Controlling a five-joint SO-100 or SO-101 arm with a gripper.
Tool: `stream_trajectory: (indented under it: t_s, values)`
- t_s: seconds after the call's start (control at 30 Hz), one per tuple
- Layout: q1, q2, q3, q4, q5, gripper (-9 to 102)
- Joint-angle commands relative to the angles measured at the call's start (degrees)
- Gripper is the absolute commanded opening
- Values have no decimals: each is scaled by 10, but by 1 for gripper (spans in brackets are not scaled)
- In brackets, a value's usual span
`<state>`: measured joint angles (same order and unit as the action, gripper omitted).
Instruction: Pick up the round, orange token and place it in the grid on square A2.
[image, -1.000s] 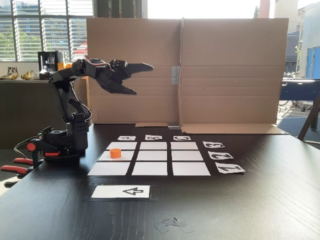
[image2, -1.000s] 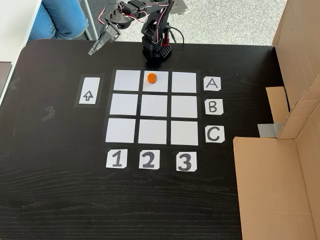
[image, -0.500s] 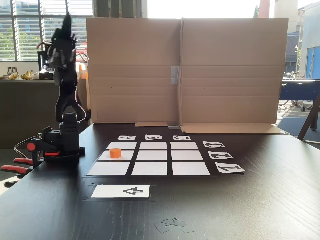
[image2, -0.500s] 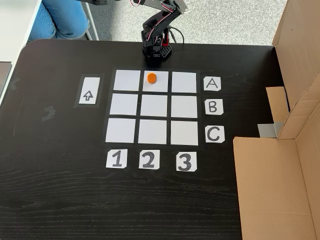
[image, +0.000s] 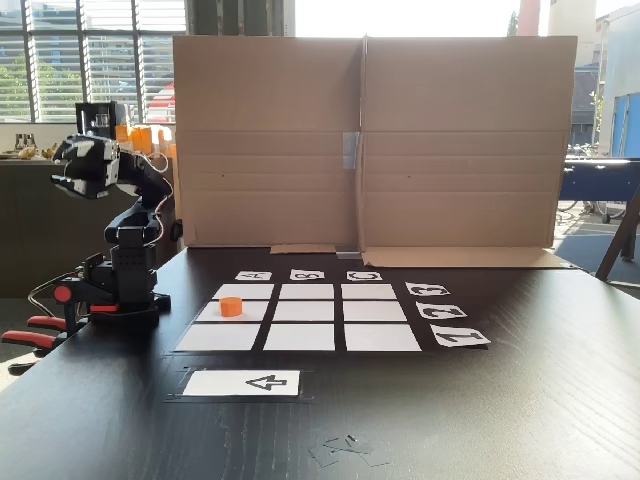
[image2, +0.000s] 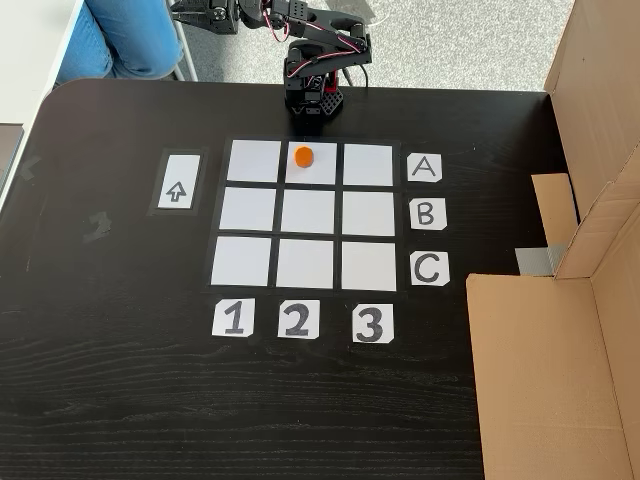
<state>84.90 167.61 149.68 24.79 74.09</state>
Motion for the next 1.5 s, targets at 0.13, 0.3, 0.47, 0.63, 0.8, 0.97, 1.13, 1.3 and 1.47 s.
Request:
stream_trajectory:
  t_s: [0.13,0.3,0.47,0.63,0.8,0.97,1.13,1.3,1.47]
  values:
    - [-24,149,150,8,-12,0]
    - [-17,215,213,18,-17,0]
    - [7,229,249,31,-17,0]
    - [16,229,256,78,-17,0]
    - [13,229,256,104,-17,0]
    - [11,229,256,122,-16,0]
    - [4,229,256,149,-14,0]
    - [4,229,256,151,-14,0]
    - [4,229,256,152,-17,0]
